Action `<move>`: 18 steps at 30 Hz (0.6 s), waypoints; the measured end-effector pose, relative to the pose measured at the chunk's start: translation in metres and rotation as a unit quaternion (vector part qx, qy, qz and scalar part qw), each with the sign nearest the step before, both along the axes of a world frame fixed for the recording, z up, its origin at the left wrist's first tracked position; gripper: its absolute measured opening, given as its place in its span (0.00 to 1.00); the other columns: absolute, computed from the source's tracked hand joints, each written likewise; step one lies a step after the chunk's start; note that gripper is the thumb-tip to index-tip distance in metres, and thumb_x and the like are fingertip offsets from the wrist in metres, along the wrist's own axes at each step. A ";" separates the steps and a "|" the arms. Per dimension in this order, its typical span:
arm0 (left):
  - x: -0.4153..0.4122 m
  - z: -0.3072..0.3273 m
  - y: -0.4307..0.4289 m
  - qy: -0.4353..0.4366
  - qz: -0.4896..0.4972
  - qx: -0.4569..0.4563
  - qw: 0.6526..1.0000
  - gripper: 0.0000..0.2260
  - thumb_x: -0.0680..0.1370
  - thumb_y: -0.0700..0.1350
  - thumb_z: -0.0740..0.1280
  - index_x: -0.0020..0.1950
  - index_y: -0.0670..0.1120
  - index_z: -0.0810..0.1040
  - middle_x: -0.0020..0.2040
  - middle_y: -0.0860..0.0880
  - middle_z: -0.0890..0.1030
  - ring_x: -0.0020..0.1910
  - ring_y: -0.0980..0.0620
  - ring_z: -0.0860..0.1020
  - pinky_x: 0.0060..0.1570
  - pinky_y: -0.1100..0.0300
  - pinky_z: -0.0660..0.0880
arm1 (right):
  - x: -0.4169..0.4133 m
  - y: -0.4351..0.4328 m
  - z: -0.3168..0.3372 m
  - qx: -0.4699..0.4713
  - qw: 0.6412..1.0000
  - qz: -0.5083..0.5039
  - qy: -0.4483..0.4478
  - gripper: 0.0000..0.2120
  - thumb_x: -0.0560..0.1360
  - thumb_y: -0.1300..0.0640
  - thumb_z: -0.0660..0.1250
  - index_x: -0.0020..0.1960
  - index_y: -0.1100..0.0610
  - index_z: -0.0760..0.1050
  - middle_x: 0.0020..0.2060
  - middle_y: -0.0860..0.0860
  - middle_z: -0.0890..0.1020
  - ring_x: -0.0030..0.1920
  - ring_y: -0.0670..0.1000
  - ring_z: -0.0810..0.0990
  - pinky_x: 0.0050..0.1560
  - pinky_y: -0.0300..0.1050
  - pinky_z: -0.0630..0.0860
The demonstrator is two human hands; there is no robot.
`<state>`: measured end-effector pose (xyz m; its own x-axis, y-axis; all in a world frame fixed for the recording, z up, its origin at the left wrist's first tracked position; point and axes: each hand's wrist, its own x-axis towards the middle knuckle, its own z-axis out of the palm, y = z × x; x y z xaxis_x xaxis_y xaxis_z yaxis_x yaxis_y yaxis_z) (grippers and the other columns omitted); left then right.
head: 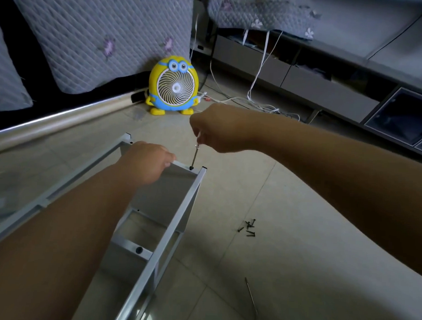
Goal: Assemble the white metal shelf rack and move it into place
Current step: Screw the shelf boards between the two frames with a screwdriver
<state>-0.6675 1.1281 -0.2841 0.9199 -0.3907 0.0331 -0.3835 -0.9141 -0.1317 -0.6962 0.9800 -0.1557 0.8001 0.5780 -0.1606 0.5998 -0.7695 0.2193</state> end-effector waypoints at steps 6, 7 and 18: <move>0.001 0.000 -0.002 0.003 0.005 -0.013 1.000 0.13 0.80 0.43 0.56 0.62 0.50 0.73 0.61 0.52 0.75 0.58 0.50 0.73 0.52 0.62 0.65 | 0.003 0.008 -0.002 0.002 0.998 -0.068 -0.019 0.12 0.79 0.55 0.58 0.45 0.64 0.72 0.36 0.52 0.73 0.41 0.51 0.72 0.36 0.41 0.65; 0.001 0.000 -0.002 0.002 0.006 -0.014 1.000 0.13 0.80 0.43 0.56 0.61 0.50 0.74 0.61 0.51 0.75 0.58 0.50 0.73 0.52 0.62 0.65 | 0.004 0.012 -0.001 0.007 0.995 -0.102 -0.013 0.13 0.79 0.58 0.57 0.38 0.63 0.69 0.31 0.51 0.72 0.36 0.51 0.72 0.32 0.41 0.66; -0.001 -0.008 0.004 -0.004 -0.002 -0.035 0.999 0.14 0.80 0.43 0.54 0.63 0.51 0.73 0.61 0.52 0.76 0.58 0.48 0.74 0.54 0.60 0.67 | 0.002 0.032 -0.002 -0.052 0.995 -0.057 0.063 0.09 0.77 0.61 0.56 0.42 0.62 0.72 0.31 0.56 0.78 0.38 0.55 0.77 0.33 0.42 0.70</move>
<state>-0.6687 1.1317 -0.2922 0.9181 -0.3905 0.0683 -0.3860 -0.9198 -0.0710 -0.6942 1.0125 -0.1576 0.8290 0.4595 -0.3187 0.5379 -0.8111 0.2297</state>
